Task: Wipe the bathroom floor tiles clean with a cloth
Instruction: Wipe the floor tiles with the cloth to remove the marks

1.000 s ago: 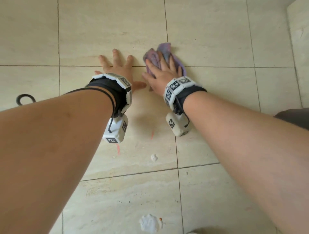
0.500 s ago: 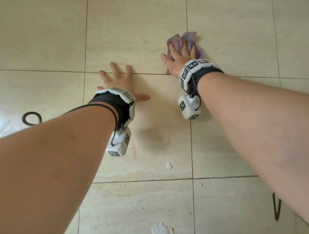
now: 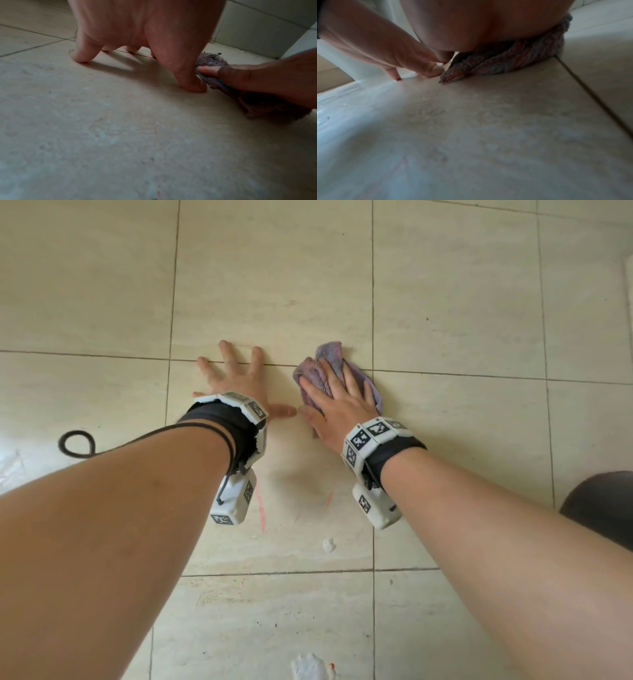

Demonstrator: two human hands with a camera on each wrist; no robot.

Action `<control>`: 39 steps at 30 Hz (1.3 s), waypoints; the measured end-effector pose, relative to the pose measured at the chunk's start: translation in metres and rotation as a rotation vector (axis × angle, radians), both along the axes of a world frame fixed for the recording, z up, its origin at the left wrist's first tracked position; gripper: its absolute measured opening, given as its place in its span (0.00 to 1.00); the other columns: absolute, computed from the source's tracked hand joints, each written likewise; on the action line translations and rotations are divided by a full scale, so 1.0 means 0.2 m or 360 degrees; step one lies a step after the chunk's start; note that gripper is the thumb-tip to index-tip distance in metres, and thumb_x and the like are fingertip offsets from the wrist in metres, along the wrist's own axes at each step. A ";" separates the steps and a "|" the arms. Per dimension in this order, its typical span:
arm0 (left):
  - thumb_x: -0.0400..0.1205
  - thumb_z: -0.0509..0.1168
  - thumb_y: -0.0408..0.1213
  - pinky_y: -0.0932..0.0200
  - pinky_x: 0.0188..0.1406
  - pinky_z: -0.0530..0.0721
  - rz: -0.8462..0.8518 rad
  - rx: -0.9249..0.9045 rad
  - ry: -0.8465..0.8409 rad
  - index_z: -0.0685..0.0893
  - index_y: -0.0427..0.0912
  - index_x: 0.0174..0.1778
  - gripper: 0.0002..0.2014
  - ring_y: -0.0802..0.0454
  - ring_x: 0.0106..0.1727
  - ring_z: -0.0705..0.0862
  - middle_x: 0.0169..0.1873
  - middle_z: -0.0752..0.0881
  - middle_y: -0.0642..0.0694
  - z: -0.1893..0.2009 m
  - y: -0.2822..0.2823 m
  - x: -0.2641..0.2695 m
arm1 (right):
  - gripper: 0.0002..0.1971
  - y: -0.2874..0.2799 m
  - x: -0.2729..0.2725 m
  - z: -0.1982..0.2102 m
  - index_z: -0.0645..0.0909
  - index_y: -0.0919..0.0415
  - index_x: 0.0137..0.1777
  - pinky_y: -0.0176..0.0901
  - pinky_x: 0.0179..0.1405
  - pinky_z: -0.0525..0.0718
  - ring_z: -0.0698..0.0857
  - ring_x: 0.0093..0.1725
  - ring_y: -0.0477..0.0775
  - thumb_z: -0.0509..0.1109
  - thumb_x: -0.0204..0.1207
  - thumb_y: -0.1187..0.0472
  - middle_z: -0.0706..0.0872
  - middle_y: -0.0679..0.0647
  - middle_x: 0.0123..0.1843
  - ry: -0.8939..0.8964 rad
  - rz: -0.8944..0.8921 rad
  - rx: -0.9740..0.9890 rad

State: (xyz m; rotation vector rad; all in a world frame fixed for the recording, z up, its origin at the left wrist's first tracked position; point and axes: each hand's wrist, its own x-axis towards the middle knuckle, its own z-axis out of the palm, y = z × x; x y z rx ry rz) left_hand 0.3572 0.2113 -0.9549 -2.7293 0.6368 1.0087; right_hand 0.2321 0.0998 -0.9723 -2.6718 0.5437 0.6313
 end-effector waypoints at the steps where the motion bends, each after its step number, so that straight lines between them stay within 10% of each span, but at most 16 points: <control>1: 0.68 0.67 0.74 0.24 0.77 0.57 -0.0024 0.0024 -0.0010 0.38 0.56 0.86 0.60 0.22 0.82 0.41 0.84 0.36 0.36 0.00 0.00 0.00 | 0.28 0.00 0.00 -0.01 0.47 0.35 0.84 0.63 0.81 0.38 0.37 0.86 0.57 0.46 0.85 0.37 0.39 0.45 0.88 -0.0020 -0.0010 -0.0013; 39: 0.67 0.71 0.71 0.17 0.73 0.55 0.0000 -0.0100 0.0121 0.38 0.65 0.84 0.58 0.25 0.82 0.32 0.84 0.30 0.45 -0.01 0.04 0.03 | 0.29 -0.10 0.18 -0.01 0.46 0.34 0.84 0.63 0.81 0.35 0.35 0.85 0.56 0.47 0.85 0.38 0.38 0.45 0.88 0.0008 -0.0062 -0.0092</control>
